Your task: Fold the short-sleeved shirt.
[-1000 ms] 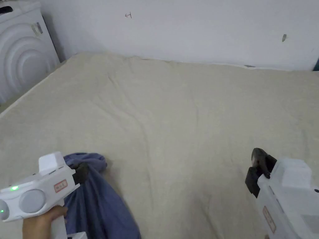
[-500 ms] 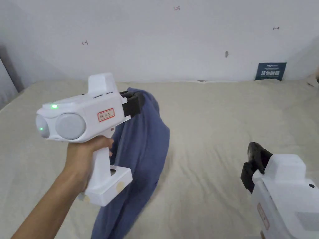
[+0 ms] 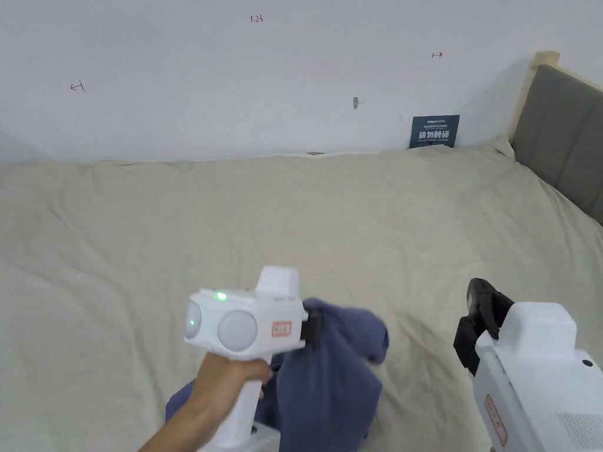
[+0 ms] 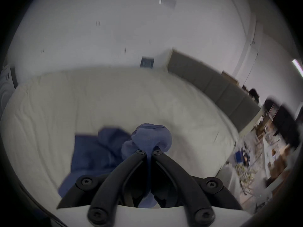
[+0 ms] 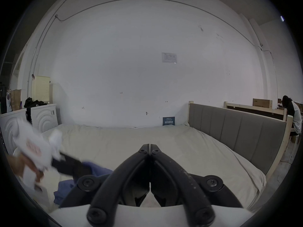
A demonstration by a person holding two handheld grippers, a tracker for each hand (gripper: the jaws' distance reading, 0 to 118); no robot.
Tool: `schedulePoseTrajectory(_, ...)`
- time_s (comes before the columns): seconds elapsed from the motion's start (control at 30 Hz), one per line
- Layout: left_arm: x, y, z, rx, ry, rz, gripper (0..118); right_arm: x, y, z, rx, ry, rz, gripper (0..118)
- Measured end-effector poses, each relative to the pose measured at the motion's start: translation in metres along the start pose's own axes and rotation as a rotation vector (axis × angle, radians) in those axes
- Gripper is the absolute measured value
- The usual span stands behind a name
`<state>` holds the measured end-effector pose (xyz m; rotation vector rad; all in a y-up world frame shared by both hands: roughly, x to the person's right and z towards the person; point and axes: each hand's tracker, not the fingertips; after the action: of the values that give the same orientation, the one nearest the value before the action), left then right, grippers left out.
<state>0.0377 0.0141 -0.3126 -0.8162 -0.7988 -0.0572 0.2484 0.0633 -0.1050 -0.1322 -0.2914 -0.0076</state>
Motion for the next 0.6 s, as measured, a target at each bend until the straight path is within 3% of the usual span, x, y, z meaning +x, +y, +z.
schedulePoseTrajectory(0.23, -0.015, -0.076, -0.078, -0.266, 0.128, -0.068, 3, -0.003, -0.012, -0.005, -0.039, 0.01, -0.013, 2)
schedulePoseTrajectory(0.4, -0.016, -0.086, -0.079, -0.214, 0.145, -0.017, 4, -0.007, -0.012, -0.002, -0.049, 0.019, -0.002, 2)
schedulePoseTrajectory(0.43, -0.015, -0.083, -0.075, -0.191, 0.135, -0.005, 9, -0.008, -0.011, 0.0, -0.047, 0.019, 0.0, 2)
schedulePoseTrajectory(0.47, -0.015, -0.081, -0.069, -0.173, 0.133, -0.001, 21, -0.008, -0.01, 0.001, -0.045, 0.02, 0.003, 2)
schedulePoseTrajectory(0.53, -0.009, -0.074, -0.052, -0.118, 0.115, 0.005, 85, -0.008, -0.006, 0.003, -0.038, 0.017, 0.008, 2)
schedulePoseTrajectory(0.57, -0.008, -0.069, -0.045, -0.098, 0.107, 0.01, 110, -0.008, -0.004, 0.004, -0.033, 0.016, 0.009, 2)
schedulePoseTrajectory(0.6, -0.005, -0.064, -0.034, -0.059, 0.115, 0.014, 118, -0.008, -0.001, 0.006, -0.027, 0.014, 0.009, 2)
